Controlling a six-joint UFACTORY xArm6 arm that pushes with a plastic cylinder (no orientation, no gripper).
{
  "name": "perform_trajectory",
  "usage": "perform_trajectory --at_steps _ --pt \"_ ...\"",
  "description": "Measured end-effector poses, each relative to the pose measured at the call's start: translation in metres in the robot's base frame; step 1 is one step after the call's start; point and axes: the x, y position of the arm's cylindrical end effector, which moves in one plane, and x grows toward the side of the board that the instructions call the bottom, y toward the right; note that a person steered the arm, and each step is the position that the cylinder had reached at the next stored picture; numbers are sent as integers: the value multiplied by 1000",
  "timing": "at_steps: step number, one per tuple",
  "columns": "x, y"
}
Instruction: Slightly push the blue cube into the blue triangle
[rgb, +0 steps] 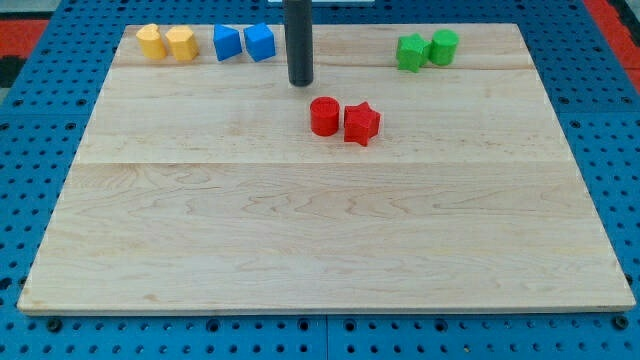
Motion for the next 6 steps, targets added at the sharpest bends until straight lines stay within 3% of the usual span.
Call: perform_trajectory --at_steps 1,2,4,6 --pt "-69 0" --pt "-86 -11" --pt "-87 -95" --pt "-84 -117"
